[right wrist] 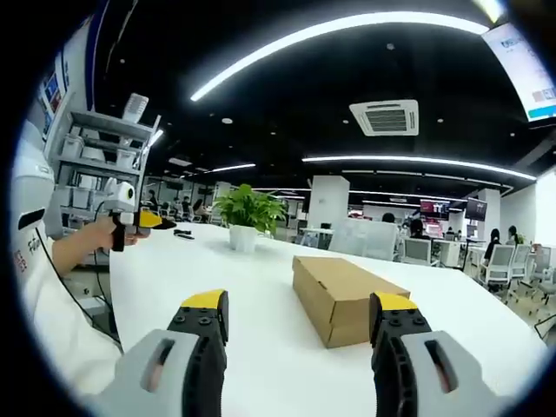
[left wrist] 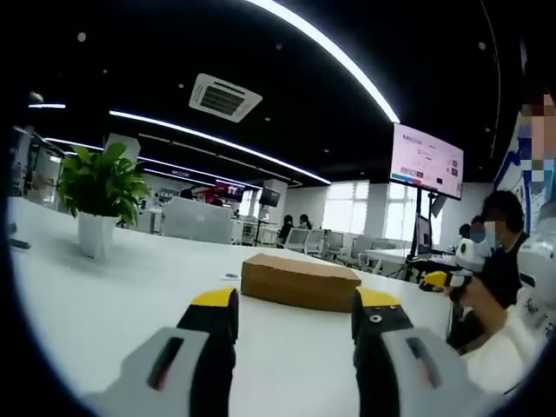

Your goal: Operate the shoe box by opening the lid, removing the specified soft item, and placing it in the target area until the item is outside and the box remains undamaged.

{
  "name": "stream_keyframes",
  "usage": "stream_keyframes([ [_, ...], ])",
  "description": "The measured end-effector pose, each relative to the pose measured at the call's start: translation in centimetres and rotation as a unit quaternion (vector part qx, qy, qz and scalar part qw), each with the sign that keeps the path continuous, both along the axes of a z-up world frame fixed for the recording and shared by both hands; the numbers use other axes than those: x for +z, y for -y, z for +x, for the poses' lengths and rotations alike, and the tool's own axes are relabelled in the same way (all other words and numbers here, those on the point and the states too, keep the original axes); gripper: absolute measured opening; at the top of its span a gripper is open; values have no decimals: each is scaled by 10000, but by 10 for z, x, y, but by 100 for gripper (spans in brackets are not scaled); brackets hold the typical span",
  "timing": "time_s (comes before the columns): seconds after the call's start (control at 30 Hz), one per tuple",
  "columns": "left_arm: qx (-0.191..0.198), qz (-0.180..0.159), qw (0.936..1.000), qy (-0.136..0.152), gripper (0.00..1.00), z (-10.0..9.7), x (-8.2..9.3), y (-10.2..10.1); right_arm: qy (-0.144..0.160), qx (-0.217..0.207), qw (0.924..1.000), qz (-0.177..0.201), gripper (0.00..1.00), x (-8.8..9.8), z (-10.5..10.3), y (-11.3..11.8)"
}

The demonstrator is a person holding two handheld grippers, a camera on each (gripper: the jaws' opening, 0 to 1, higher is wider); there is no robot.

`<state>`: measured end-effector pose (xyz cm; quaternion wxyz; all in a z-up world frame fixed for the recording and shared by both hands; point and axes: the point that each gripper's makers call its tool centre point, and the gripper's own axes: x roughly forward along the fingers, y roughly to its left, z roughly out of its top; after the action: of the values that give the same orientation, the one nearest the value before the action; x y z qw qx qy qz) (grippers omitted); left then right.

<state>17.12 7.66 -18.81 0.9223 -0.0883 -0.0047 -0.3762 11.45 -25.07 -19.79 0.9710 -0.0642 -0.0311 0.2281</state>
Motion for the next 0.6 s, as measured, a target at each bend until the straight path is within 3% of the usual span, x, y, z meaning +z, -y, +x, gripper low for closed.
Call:
stream_keyframes([
  [0.17,-120,66,9999,5,57,-3,0,5,10,-19,10000,12,68,0,0,1],
  [0.23,-183,289,9994,69,58,-4,-4,9,-25,-16,10000,33,68,-1,0,2],
  [0.3,-231,677,9974,-69,54,-5,-17,13,-32,-17,10000,44,68,0,0,3],
  [0.37,-332,684,9971,-52,51,-6,-20,20,29,-53,10000,39,68,4,-2,6],
  [0.4,-431,734,9963,-149,52,-8,-24,24,74,-74,9999,57,68,6,-3,8],
  [0.6,-462,806,9956,-92,57,-9,-22,26,54,-178,9998,-11,68,5,0,14],
])
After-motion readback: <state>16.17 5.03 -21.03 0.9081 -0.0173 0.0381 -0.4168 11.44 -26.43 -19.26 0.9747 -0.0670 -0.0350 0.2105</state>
